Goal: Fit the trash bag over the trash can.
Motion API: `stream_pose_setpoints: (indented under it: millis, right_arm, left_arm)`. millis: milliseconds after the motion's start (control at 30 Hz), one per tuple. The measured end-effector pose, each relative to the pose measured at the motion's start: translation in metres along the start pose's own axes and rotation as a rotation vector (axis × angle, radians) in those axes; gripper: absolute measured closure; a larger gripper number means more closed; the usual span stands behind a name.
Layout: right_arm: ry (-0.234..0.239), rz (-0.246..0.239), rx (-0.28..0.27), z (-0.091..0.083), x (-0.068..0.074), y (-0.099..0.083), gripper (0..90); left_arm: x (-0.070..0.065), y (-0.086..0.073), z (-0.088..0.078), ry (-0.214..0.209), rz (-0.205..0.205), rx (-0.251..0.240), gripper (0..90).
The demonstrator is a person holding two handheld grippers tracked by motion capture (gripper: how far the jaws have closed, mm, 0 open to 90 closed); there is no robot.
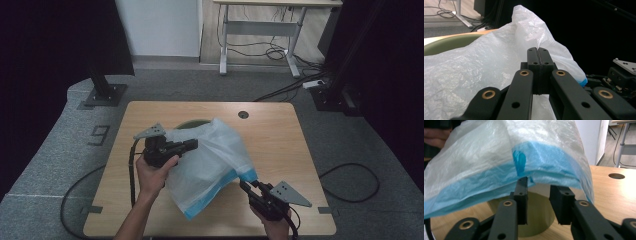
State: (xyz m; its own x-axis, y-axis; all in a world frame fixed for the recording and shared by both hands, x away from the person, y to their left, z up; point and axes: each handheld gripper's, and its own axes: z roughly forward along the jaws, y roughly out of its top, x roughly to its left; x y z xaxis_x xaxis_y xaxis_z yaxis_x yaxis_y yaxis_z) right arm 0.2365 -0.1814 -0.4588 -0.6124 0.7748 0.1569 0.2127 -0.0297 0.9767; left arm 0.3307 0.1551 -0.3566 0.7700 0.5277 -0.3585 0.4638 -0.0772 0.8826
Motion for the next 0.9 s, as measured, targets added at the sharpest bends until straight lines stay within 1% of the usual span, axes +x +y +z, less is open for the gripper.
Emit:
stream_pose_setpoints:
  millis: [67,167,233,267,333,400,567,733,900]
  right_arm:
    - [0.004,0.012,-0.010,0.001,-0.001,0.000,73.9]
    - [0.022,0.022,-0.026,0.002,-0.002,0.001,82.2]
    - [0.035,0.012,-0.030,0.001,-0.002,0.003,86.5]
    - [0.038,0.004,-0.034,0.001,-0.002,0.004,87.3]
    - [0.044,-0.011,-0.046,0.000,0.000,0.007,88.7]
    - [0.047,-0.014,-0.047,0.000,0.000,0.008,88.9]
    - [0.049,-0.033,-0.029,0.001,-0.003,0.011,89.1]
    - [0.021,-0.049,-0.009,0.002,-0.010,0.013,89.1]
    - [-0.012,-0.039,-0.002,0.001,-0.020,0.017,89.1]
  left_arm:
    - [0.000,0.000,0.000,0.001,0.002,0.004,89.7]
    - [0.001,-0.001,-0.001,0.001,0.003,0.006,89.6]
    - [0.000,-0.001,0.000,0.009,0.010,0.011,89.6]
    - [0.000,-0.001,0.000,0.013,0.017,0.018,89.6]
    - [0.000,-0.002,0.000,0.012,0.015,0.018,89.6]
    - [0.001,-0.001,-0.001,0.014,0.015,0.015,89.6]
    - [0.007,0.005,-0.005,0.013,-0.001,-0.008,89.6]
    - [0.016,0.014,-0.009,0.027,-0.007,-0.029,89.6]
    - [0.022,0.017,-0.016,0.038,-0.011,-0.048,89.7]
